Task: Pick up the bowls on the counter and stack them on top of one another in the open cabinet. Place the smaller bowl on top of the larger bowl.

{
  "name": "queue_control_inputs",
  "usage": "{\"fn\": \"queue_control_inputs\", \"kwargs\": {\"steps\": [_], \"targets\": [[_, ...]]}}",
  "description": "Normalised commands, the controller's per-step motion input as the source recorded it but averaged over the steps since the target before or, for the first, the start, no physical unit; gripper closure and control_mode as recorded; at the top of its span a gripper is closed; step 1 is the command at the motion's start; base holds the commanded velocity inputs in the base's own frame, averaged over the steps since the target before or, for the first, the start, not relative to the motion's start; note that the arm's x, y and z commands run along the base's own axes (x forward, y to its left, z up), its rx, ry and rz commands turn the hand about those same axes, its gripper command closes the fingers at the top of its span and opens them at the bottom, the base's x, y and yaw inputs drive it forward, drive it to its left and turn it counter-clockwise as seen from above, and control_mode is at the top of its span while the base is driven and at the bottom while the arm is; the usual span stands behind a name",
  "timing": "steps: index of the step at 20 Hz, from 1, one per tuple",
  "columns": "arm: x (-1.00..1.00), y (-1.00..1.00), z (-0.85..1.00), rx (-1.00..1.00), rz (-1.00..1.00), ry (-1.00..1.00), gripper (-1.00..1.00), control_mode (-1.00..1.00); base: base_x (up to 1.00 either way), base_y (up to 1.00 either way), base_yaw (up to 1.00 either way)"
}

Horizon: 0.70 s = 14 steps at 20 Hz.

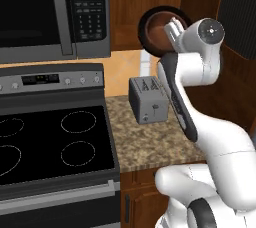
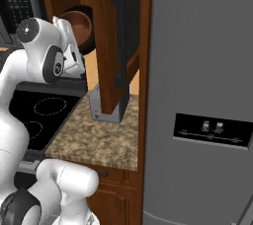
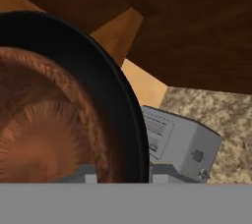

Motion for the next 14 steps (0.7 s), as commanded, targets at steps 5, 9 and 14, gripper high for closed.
{"fn": "queue_control_inputs", "kwargs": {"steps": [5, 9, 14], "targets": [[1.00, 0.00, 0.13, 0.00, 0.00, 0.01, 1.00, -1.00, 0.00, 0.00, 0.00], [0.93, -0.03, -0.08, 0.00, 0.00, 0.01, 1.00, -1.00, 0.00, 0.00, 0.00], [0.90, -0.03, 0.04, 0.00, 0.00, 0.01, 1.00, -1.00, 0.00, 0.00, 0.00]]}}
